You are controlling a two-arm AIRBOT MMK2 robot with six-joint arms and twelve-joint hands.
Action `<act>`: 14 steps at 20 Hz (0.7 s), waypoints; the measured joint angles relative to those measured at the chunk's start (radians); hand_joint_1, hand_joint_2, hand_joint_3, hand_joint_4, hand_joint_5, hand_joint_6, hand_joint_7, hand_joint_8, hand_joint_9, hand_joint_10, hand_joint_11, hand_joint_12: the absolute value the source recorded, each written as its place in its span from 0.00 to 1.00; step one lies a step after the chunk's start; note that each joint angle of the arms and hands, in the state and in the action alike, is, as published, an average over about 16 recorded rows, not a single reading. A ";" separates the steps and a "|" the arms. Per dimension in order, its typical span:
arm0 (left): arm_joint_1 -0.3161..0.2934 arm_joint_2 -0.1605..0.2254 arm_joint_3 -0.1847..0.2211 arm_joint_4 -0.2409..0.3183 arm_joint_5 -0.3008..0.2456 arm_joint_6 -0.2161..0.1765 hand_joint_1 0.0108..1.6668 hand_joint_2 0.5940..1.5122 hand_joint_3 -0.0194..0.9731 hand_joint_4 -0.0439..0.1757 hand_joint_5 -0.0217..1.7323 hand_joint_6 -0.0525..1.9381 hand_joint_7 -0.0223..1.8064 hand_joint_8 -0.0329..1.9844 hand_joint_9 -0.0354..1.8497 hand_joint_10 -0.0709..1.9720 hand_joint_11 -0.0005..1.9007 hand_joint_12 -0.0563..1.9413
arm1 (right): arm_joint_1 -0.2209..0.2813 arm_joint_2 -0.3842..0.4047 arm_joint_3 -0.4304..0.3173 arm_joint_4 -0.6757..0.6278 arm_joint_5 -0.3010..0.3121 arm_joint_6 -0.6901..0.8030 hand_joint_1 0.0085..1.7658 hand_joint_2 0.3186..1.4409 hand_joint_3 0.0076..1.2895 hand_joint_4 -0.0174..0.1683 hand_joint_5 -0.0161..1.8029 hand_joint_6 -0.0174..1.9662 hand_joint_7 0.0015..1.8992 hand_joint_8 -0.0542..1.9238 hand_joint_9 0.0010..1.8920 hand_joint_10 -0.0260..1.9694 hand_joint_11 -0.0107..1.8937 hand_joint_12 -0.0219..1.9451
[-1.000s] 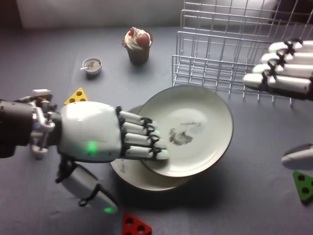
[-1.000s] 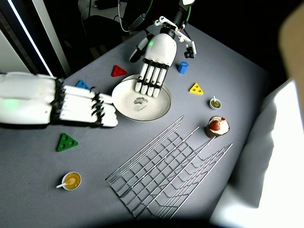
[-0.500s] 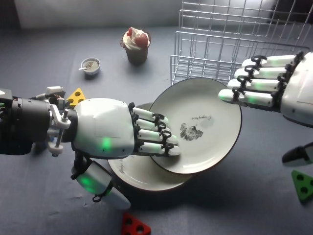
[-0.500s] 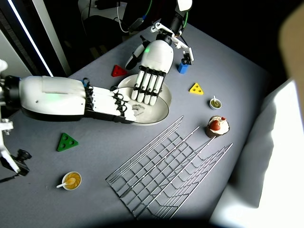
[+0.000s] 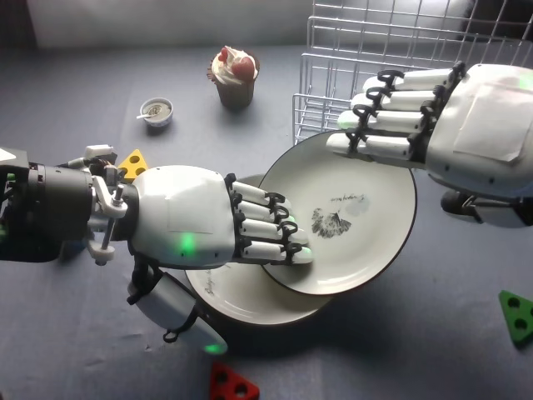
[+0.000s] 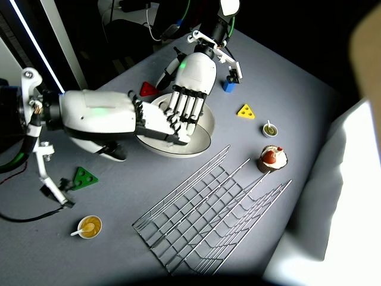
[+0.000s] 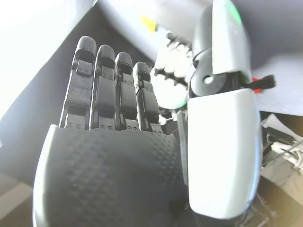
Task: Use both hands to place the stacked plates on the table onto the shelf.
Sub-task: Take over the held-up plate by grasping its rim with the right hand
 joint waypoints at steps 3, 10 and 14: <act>-0.002 -0.002 0.000 0.001 0.002 0.000 0.01 0.52 0.02 0.16 0.07 0.02 0.08 0.01 0.13 0.04 0.11 0.04 | 0.005 -0.017 0.006 0.001 0.001 -0.003 0.70 0.54 0.01 0.12 0.13 0.02 0.13 0.03 0.14 0.02 0.16 0.03; -0.005 -0.006 0.002 0.005 0.004 0.000 0.01 0.52 0.02 0.16 0.07 0.02 0.08 0.01 0.13 0.04 0.11 0.04 | -0.005 -0.055 0.020 0.004 -0.004 -0.008 0.70 0.57 0.01 0.12 0.14 0.02 0.12 0.03 0.12 0.02 0.15 0.03; -0.007 -0.008 0.004 0.008 0.003 0.000 0.01 0.52 0.02 0.17 0.07 0.02 0.08 0.01 0.12 0.04 0.10 0.04 | -0.018 -0.085 0.035 0.008 -0.007 -0.019 0.69 0.58 0.01 0.12 0.13 0.02 0.11 0.03 0.12 0.01 0.14 0.03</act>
